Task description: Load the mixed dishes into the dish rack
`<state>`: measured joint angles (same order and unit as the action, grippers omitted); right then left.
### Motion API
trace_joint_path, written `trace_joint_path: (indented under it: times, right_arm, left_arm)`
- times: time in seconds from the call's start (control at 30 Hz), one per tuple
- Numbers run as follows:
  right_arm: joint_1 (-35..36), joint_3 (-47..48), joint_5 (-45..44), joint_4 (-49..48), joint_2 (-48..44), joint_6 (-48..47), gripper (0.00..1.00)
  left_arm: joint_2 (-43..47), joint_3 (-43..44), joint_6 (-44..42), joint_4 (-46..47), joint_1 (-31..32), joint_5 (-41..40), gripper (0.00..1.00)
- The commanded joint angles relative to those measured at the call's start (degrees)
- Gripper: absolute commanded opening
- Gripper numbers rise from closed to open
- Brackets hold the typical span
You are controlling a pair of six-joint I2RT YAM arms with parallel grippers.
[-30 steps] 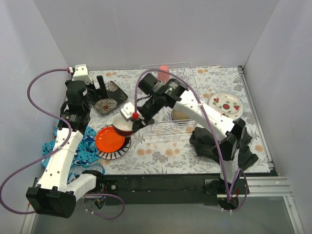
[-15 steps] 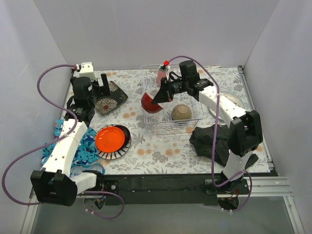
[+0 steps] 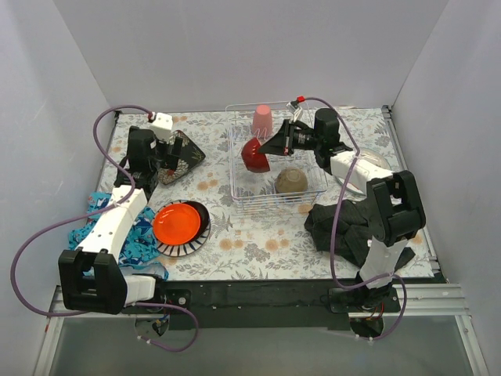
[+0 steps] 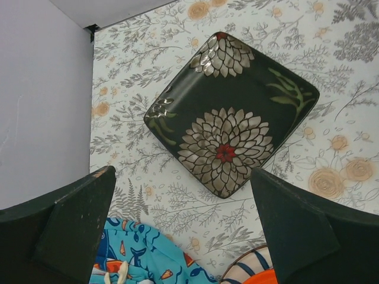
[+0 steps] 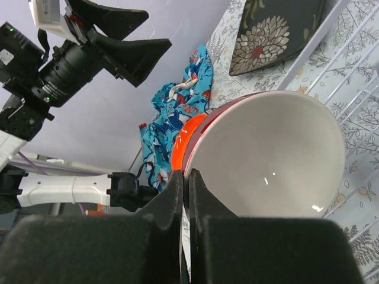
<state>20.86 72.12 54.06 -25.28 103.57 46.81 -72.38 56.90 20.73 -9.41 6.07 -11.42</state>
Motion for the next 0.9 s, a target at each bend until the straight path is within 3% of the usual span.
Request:
trace_joint_path:
  times: [0.0, 0.13, 0.43, 0.87]
  right_arm:
    - [0.3, -2.1, -0.5, -17.4, 1.7, 11.0, 0.01]
    - [0.1, -3.0, -1.1, -23.3, 4.6, 14.7, 0.01]
    - [-0.1, -6.3, -3.1, -26.8, 8.4, 17.8, 0.01]
    - [-2.3, -10.2, -3.8, -28.8, 10.2, 16.4, 0.01]
  left_arm:
    - [0.3, -1.4, -6.8, 0.6, -0.4, -0.3, 0.98]
    - [-1.4, 0.5, -6.6, -1.0, -0.4, -0.4, 0.98]
    - [-3.6, 2.1, -5.5, -2.0, -0.4, -1.8, 0.98]
    - [-5.9, 3.7, -3.5, -3.4, -0.4, -1.3, 0.98]
